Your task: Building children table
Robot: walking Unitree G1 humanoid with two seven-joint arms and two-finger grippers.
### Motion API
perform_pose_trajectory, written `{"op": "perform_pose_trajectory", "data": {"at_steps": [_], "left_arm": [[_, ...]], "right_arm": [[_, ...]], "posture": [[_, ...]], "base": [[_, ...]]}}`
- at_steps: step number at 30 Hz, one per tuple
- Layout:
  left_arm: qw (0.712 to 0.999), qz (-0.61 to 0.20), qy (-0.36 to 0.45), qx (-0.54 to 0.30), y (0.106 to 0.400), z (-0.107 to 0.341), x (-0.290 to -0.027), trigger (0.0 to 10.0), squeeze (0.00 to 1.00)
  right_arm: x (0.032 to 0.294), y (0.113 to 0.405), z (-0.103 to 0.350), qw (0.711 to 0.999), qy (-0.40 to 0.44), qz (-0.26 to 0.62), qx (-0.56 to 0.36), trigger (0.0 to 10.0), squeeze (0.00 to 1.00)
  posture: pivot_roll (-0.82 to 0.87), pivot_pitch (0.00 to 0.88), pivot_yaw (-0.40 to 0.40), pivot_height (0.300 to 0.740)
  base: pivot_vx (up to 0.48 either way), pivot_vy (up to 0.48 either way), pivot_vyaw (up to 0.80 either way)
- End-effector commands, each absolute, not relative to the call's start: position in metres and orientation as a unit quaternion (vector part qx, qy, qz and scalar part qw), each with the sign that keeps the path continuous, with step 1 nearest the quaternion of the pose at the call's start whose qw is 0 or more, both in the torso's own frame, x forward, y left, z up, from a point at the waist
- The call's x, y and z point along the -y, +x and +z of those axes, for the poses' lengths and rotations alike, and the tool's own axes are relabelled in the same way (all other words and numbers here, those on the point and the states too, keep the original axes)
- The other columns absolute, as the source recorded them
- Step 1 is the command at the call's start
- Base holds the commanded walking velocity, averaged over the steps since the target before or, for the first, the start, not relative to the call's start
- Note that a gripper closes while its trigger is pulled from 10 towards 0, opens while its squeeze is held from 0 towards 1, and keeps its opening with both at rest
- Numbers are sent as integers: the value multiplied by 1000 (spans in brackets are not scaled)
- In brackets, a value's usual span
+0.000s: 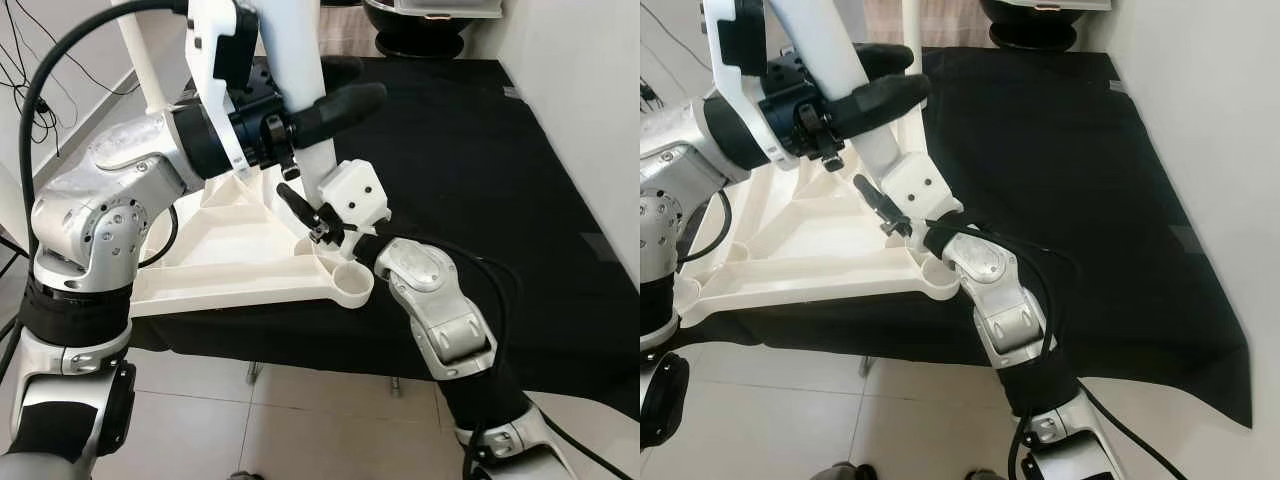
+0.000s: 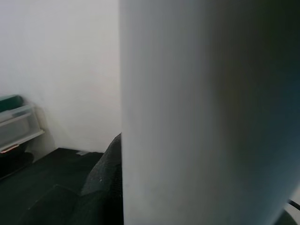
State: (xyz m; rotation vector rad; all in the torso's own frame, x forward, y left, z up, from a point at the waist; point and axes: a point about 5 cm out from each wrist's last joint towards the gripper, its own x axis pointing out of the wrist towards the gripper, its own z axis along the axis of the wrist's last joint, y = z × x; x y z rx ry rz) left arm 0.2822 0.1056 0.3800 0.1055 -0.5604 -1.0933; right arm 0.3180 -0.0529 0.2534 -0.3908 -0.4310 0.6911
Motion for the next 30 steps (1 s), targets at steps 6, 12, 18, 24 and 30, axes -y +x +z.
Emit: {"op": "perform_pose_trajectory", "data": {"at_steps": [6,12,18,24,30], "left_arm": [[778,-572,59,252,275,380,-108,0,0],[716,-663,60,210,269,370,-100,0,0],[682,-703,65,194,266,366,-93,0,0],[667,-716,67,196,268,363,-83,0,0],[658,-722,65,205,268,366,-81,0,0]], "right_arm": [[43,316,257,859,-145,461,169,10000,1000],[49,317,260,803,-142,564,132,10000,1000],[43,319,264,783,-118,600,113,10000,0],[26,304,272,746,-42,657,99,10000,0],[22,293,270,714,-22,694,90,0,0]], "posture": [[12,108,-29,740],[14,104,-42,740],[14,104,-45,740],[7,105,-43,740],[1,107,-42,740]], "base": [[0,0,0],[0,0,0],[0,0,0],[0,0,0],[0,0,0]]}}
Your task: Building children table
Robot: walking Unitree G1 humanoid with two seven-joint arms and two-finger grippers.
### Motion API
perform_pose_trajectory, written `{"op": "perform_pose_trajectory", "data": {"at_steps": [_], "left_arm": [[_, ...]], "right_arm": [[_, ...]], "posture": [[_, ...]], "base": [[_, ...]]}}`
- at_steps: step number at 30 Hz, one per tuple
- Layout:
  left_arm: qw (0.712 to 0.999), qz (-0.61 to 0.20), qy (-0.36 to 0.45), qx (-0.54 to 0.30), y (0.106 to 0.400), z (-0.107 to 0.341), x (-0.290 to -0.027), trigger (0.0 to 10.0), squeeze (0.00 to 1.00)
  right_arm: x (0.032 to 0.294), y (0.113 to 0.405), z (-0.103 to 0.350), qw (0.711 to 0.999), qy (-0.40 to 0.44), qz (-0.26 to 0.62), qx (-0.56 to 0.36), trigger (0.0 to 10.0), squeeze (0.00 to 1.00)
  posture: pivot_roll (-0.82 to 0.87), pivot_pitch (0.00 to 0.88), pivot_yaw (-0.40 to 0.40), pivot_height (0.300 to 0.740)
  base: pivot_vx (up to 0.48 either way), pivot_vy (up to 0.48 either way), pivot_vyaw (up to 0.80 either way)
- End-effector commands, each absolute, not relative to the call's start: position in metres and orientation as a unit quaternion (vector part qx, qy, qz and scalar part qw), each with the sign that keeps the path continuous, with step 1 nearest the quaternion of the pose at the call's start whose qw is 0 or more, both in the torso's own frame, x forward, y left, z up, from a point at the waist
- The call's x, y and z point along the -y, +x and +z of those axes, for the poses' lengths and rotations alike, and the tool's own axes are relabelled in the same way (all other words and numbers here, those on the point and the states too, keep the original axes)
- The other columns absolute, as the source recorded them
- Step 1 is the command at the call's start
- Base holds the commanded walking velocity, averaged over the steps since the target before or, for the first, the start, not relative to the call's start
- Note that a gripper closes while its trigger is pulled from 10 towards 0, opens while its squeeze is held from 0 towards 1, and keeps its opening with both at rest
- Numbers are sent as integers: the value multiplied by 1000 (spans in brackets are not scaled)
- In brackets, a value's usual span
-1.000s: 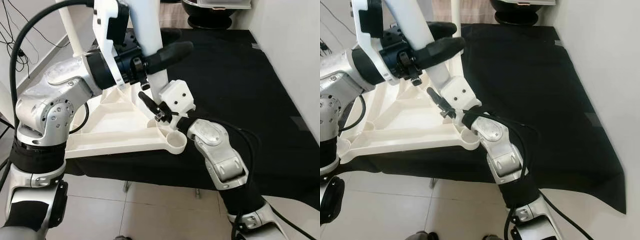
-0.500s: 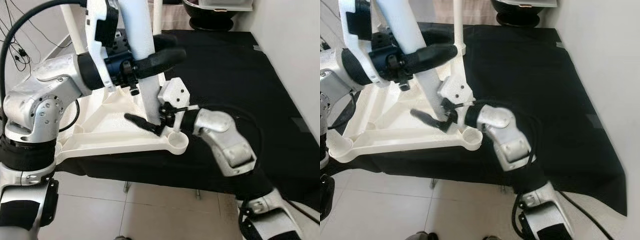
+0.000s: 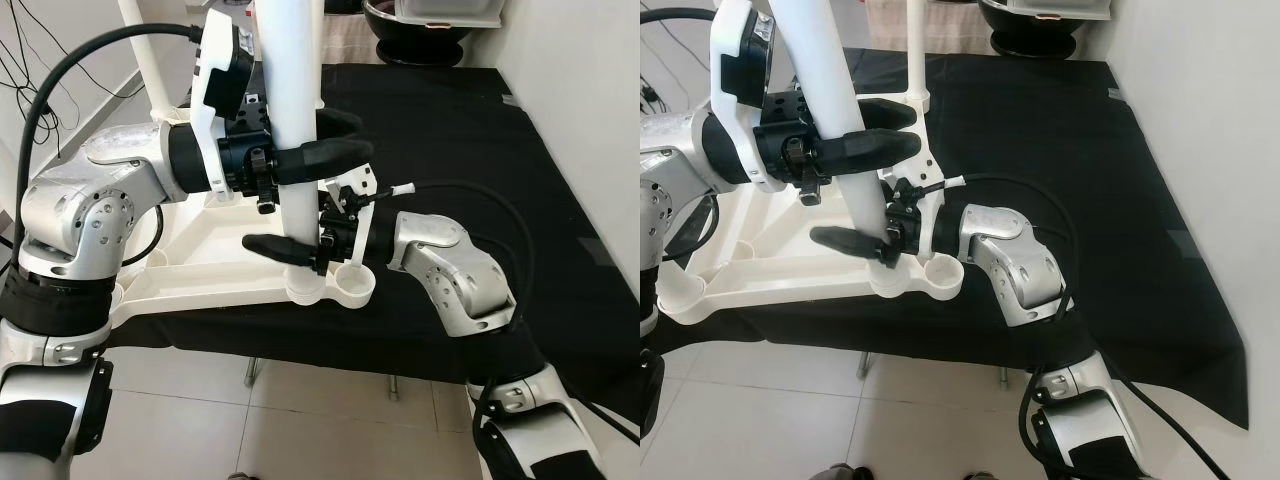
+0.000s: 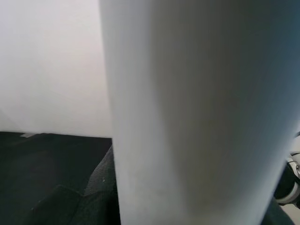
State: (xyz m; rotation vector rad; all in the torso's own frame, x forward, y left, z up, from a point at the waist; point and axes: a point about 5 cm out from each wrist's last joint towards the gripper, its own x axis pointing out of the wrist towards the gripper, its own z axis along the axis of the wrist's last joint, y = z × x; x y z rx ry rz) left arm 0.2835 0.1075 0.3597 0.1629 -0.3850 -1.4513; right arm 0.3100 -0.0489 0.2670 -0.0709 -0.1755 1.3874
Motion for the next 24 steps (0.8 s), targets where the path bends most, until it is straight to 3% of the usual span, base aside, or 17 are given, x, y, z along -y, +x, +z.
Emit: {"op": "perform_pose_trajectory", "data": {"at_steps": [1,5,13,14,15,16,18,19,21,22,24], "left_arm": [[658,-722,65,205,268,366,-81,0,0],[651,-726,69,213,267,374,-78,0,0],[655,-715,69,233,268,381,-80,0,0],[677,-691,59,246,272,386,-81,5843,604],[677,-691,59,246,272,386,-81,5843,604],[695,-669,48,260,276,392,-84,10000,1000],[716,-638,25,281,280,403,-90,10000,1000],[716,-638,25,281,280,403,-90,10000,1000],[739,-600,-10,306,282,417,-110,10000,1000],[754,-570,-37,325,282,424,-132,10000,1000],[758,-558,-48,334,279,426,-144,10000,1000]], "right_arm": [[22,293,270,714,-22,694,90,0,0],[22,290,259,700,-34,711,55,0,0],[20,287,252,703,-36,710,25,0,0],[21,290,252,712,-38,700,27,0,0],[21,290,252,712,-38,700,27,0,0],[22,295,252,727,-40,684,30,0,0],[27,309,254,765,-40,641,37,0,0],[27,309,254,765,-40,641,37,0,0],[41,329,261,814,-45,577,52,0,0],[58,345,270,848,-52,523,70,0,0],[67,351,275,862,-51,499,76,0,0]], "posture": [[1,107,-42,740],[0,110,-43,740],[0,111,-42,740],[-1,112,-42,740],[-1,112,-42,740],[0,113,-43,740],[0,114,-42,740],[0,114,-42,740],[2,119,-40,740],[3,121,-40,740],[5,125,-40,740]], "base": [[0,0,0],[0,0,0],[0,0,0],[0,0,0],[0,0,0],[0,0,0],[0,0,0],[0,0,0],[0,0,0],[0,0,0],[0,0,0]]}}
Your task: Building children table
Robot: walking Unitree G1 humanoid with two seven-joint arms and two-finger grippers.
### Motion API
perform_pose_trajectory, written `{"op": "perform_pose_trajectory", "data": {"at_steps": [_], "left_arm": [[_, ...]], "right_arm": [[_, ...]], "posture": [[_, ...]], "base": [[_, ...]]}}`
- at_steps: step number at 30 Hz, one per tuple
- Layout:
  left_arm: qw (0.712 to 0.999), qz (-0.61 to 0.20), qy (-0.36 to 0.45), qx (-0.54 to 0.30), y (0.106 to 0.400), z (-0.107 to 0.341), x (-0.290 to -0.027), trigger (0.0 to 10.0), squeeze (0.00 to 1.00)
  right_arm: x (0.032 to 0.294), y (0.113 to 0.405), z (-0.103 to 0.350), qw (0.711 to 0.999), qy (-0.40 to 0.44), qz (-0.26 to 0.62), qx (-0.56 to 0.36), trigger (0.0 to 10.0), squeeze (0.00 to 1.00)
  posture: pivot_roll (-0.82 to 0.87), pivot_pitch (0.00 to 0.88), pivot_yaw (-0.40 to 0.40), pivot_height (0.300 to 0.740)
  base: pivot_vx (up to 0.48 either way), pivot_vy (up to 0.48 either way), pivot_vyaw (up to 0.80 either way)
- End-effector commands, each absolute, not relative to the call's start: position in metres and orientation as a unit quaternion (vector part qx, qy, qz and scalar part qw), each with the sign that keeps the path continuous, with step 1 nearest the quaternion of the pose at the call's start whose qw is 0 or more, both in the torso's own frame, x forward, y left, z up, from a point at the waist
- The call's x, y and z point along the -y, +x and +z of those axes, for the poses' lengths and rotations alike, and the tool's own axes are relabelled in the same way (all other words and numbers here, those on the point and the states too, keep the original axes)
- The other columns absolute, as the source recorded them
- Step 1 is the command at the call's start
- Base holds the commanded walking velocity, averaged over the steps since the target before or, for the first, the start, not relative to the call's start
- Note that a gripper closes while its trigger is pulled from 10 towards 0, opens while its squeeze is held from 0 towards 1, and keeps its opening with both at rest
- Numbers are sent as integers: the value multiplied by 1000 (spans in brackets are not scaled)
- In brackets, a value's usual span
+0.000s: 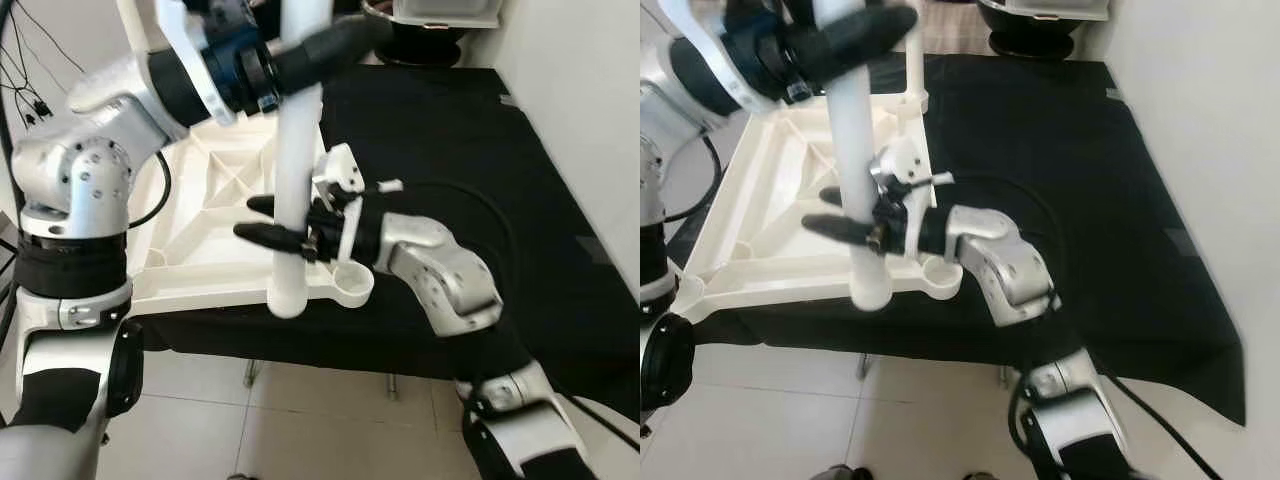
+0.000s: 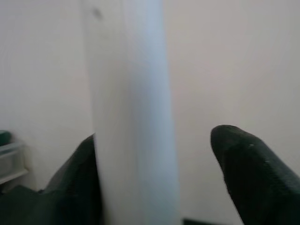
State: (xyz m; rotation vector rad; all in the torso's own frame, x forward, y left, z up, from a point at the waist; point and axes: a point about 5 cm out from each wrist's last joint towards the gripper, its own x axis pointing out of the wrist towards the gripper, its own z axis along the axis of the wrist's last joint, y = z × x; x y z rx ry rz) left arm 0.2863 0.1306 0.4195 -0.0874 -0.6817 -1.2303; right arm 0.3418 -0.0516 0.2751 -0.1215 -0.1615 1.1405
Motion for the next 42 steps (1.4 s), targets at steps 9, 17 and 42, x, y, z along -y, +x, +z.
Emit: {"op": "perform_pose_trajectory", "data": {"at_steps": [9,17,42], "left_arm": [[806,-501,-91,301,248,396,-183,10000,1000],[880,-450,-76,129,222,302,-179,10000,1000],[949,-274,157,-10,153,205,-148,10000,0]], "right_arm": [[130,379,304,924,-47,357,126,0,0],[146,377,311,909,-18,384,161,0,0],[120,337,287,697,-88,699,130,10000,0]], "posture": [[38,152,-47,740],[59,201,-46,740],[70,347,-61,740]], "base": [[0,0,0],[0,0,0],[0,0,0]]}}
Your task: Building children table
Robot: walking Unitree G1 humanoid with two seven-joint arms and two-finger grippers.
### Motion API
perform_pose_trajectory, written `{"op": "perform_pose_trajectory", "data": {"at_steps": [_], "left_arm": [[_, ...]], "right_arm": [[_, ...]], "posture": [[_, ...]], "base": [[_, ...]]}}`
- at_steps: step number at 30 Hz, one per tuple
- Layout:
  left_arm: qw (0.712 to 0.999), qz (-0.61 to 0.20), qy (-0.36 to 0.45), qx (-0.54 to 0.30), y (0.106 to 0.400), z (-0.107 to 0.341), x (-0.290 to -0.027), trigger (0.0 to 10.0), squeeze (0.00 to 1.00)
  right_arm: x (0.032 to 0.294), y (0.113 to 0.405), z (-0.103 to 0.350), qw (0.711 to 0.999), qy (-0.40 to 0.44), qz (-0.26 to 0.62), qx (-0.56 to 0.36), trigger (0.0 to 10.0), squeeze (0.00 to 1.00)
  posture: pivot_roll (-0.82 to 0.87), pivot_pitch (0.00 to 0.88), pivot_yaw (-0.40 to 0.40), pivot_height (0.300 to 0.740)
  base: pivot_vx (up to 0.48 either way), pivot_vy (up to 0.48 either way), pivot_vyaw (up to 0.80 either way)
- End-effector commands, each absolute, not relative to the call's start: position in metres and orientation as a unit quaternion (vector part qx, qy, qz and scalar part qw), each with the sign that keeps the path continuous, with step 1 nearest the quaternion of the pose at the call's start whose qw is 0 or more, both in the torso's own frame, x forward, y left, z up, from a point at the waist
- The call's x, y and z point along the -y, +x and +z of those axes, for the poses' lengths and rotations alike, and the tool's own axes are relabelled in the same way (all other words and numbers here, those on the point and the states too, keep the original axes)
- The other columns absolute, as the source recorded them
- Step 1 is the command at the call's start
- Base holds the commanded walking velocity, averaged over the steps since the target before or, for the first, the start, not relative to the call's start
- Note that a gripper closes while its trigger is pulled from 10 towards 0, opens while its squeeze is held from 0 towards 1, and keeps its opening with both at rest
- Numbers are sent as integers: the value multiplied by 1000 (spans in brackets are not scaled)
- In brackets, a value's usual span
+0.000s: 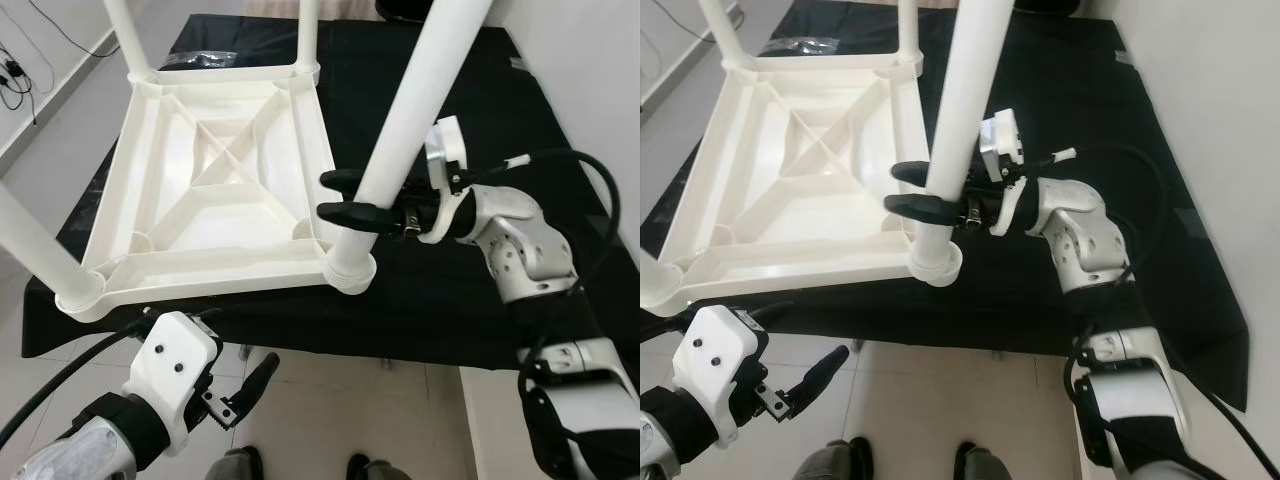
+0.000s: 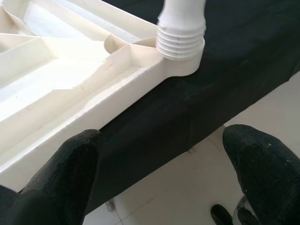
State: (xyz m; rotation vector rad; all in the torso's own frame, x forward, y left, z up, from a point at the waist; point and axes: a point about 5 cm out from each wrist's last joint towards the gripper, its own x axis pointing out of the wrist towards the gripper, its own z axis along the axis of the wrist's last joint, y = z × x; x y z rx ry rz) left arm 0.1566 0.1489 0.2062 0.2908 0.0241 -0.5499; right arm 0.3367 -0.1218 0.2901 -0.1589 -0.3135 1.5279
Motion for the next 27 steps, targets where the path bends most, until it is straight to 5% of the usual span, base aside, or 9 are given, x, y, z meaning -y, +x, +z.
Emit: {"op": "perform_pose_trajectory", "data": {"at_steps": [1,27], "left_arm": [[949,-273,158,-6,152,204,-147,10000,0],[947,-271,169,24,140,198,-138,10000,0]], "right_arm": [[119,339,287,690,-95,707,124,10000,0],[126,337,299,625,-94,770,86,10000,0]], "posture": [[69,353,-65,740],[78,383,-76,740]], "base": [[0,0,0],[0,0,0]]}}
